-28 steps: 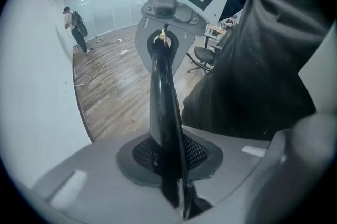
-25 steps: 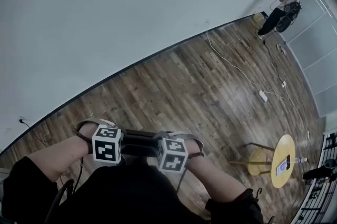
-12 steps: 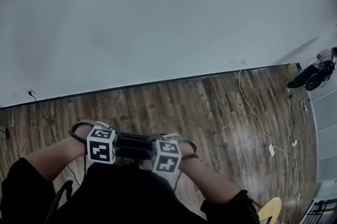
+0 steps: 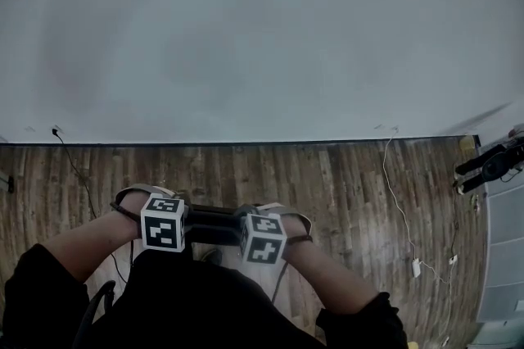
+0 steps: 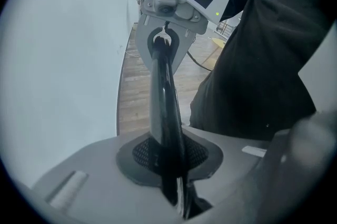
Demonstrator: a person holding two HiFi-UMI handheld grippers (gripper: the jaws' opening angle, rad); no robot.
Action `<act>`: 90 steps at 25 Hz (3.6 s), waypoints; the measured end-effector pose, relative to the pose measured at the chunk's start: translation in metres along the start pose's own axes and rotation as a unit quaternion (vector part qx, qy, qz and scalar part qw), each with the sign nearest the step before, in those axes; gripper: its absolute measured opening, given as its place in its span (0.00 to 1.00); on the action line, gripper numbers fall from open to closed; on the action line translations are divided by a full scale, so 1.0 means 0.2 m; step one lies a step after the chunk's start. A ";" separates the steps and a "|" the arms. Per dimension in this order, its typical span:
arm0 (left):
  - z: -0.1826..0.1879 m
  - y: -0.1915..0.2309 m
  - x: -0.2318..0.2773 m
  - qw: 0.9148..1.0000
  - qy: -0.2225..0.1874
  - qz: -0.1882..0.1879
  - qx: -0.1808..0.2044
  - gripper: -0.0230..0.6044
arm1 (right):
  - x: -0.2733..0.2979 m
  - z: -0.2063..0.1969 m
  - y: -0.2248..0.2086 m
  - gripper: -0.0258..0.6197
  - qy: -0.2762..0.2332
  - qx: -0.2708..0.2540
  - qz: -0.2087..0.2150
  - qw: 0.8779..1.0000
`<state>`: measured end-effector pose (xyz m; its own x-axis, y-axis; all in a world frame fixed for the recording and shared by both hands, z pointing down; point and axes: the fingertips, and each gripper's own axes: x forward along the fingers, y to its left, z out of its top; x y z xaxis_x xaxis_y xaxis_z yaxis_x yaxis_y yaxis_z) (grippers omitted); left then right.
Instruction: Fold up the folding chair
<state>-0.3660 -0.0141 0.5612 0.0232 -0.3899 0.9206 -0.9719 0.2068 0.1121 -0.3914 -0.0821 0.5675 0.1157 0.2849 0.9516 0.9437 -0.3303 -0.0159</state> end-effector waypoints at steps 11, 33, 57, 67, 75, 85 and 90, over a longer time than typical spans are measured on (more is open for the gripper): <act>-0.25 0.32 -0.12 1.000 -0.005 0.004 -0.003 0.15 | 0.09 0.21 -0.36 0.10 0.014 -0.002 0.004 1.000; -0.48 0.95 -0.12 0.993 -0.013 0.021 -0.118 0.14 | 0.28 0.31 -1.07 0.10 0.017 -0.075 0.055 0.996; -0.49 1.36 -0.17 0.992 -0.025 -0.013 -0.121 0.15 | 0.28 0.31 -1.47 0.12 0.003 -0.033 0.074 0.997; -0.59 1.61 -0.26 0.982 -0.060 0.122 -0.133 0.28 | 0.33 0.33 -1.68 0.21 -0.022 -0.033 0.009 0.999; -0.61 1.73 -0.33 0.970 -0.034 0.224 -0.086 0.34 | 0.31 0.29 -1.84 0.31 -0.019 -0.042 -0.060 0.997; -0.64 1.82 -0.34 0.966 -0.032 0.241 -0.087 0.33 | 0.26 0.29 -1.97 0.42 -0.031 -0.049 -0.183 0.981; -0.65 1.85 -0.34 0.967 -0.035 0.238 -0.083 0.33 | 0.23 0.28 -2.00 0.46 -0.022 -0.091 -0.284 0.954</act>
<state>-0.6970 0.2062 0.5888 -0.4396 -0.2735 0.8555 -0.8176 0.5163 -0.2551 -0.7457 0.1132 0.6011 -0.3830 0.5001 0.7767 0.7885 -0.2611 0.5569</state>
